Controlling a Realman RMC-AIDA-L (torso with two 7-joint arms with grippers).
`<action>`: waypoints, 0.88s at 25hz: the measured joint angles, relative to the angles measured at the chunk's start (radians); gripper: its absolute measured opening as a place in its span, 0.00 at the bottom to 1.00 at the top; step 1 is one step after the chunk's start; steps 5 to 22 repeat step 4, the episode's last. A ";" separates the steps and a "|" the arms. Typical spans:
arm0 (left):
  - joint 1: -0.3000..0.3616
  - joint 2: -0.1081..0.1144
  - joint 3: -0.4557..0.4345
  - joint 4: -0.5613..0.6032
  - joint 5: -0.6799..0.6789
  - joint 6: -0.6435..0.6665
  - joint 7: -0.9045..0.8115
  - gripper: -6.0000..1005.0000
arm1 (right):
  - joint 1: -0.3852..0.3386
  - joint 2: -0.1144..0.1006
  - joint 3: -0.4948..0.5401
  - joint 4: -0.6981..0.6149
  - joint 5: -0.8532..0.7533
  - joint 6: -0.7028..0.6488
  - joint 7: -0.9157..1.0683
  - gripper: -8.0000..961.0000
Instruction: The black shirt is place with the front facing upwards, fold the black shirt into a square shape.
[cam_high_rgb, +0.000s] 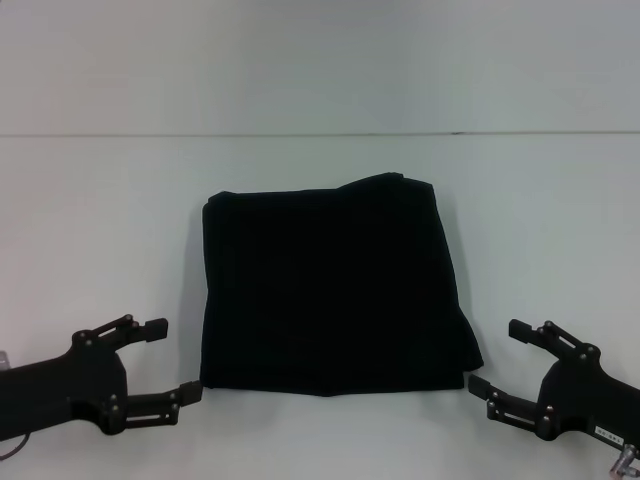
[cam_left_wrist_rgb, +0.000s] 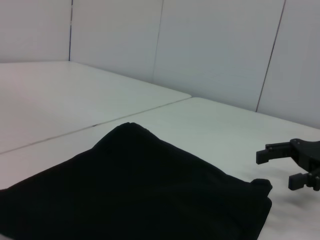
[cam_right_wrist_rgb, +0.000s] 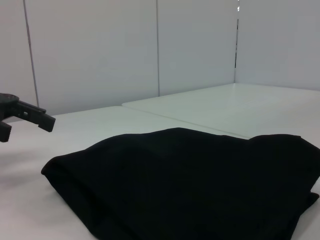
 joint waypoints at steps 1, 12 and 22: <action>-0.004 0.001 -0.001 -0.004 0.000 -0.001 -0.002 0.96 | 0.001 0.000 0.002 0.000 0.000 0.000 0.000 0.98; -0.011 0.003 -0.001 -0.013 -0.004 -0.003 -0.003 0.96 | 0.003 0.002 0.005 0.000 0.003 -0.004 0.000 0.98; -0.011 0.003 -0.001 -0.013 -0.004 -0.003 -0.003 0.96 | 0.003 0.002 0.005 0.000 0.003 -0.004 0.000 0.98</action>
